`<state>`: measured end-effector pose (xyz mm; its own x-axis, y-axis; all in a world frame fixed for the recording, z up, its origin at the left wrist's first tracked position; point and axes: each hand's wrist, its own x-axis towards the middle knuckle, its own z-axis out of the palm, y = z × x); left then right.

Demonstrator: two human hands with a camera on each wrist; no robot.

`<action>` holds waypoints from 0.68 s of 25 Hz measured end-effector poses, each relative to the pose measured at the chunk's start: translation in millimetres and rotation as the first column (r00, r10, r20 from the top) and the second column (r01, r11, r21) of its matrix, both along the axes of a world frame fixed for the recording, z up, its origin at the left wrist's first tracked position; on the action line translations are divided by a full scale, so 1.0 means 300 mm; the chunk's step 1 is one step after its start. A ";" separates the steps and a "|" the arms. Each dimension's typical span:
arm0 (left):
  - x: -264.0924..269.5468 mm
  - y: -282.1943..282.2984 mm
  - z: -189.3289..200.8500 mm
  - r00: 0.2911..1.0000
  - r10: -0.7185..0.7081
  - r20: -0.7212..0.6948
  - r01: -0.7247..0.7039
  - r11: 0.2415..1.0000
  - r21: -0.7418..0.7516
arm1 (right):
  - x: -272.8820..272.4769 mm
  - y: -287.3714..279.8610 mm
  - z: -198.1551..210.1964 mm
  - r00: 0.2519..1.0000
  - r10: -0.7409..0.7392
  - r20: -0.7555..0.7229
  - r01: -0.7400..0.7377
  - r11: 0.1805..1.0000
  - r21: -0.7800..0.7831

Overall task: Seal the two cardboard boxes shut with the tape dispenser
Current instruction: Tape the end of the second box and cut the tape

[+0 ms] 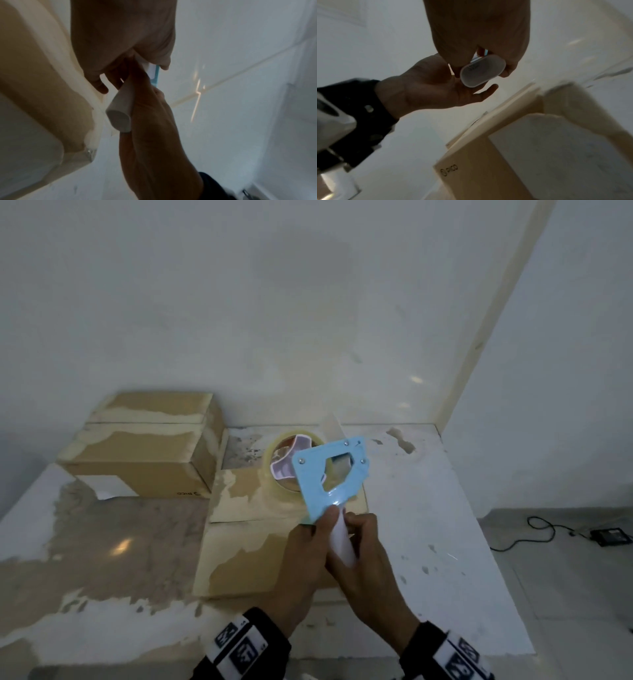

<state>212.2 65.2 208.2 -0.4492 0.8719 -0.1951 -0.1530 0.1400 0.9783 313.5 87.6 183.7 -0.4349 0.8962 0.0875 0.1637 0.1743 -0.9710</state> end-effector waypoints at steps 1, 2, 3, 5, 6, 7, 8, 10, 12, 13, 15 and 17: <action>-0.028 -0.018 -0.004 0.996 0.076 0.054 -0.076 0.997 -0.002 | -0.021 -0.002 -0.004 0.997 0.065 0.042 -0.066 0.998 0.021; -0.058 -0.034 -0.010 0.988 0.139 0.073 -0.138 0.990 -0.010 | -0.031 0.003 -0.006 0.983 0.141 0.114 -0.147 0.988 0.047; -0.095 -0.052 -0.018 0.981 0.184 0.062 -0.183 0.983 -0.009 | -0.037 0.019 -0.001 0.956 0.223 0.189 -0.239 0.969 0.062; -0.166 -0.086 -0.041 0.968 0.251 0.020 -0.251 0.968 -0.022 | -0.050 0.064 0.033 0.926 0.298 0.230 -0.316 0.948 0.043; -0.194 -0.106 -0.052 0.962 0.273 -0.019 -0.273 0.961 -0.031 | -0.066 0.096 0.046 0.943 0.280 0.178 -0.285 0.959 0.001; -0.217 -0.124 -0.062 0.955 0.291 -0.060 -0.293 0.955 -0.033 | -0.088 0.137 0.061 0.969 0.216 0.122 -0.203 0.973 -0.111; -0.239 -0.144 -0.068 0.946 0.312 -0.091 -0.316 0.948 -0.029 | -0.124 0.174 0.086 0.982 0.166 0.095 -0.131 0.946 -0.296; -0.277 -0.181 -0.076 0.930 0.344 -0.132 -0.350 0.936 -0.024 | -0.203 0.232 0.134 0.975 0.206 0.079 -0.108 0.758 -0.643; -0.316 -0.214 -0.076 0.923 0.352 -0.154 -0.358 0.934 -0.013 | -0.283 0.257 0.162 0.948 0.316 0.029 -0.178 0.603 -0.778; -0.340 -0.234 -0.077 0.921 0.352 -0.165 -0.358 0.934 -0.007 | -0.329 0.260 0.168 0.935 0.354 0.009 -0.211 0.578 -0.788; -0.378 -0.271 -0.071 0.916 0.352 -0.195 -0.356 0.934 0.014 | -0.410 0.263 0.173 0.921 0.389 -0.020 -0.260 0.575 -0.776; -0.417 -0.302 -0.072 0.909 0.361 -0.210 -0.366 0.931 0.016 | -0.485 0.269 0.176 0.896 0.443 -0.017 -0.302 0.583 -0.754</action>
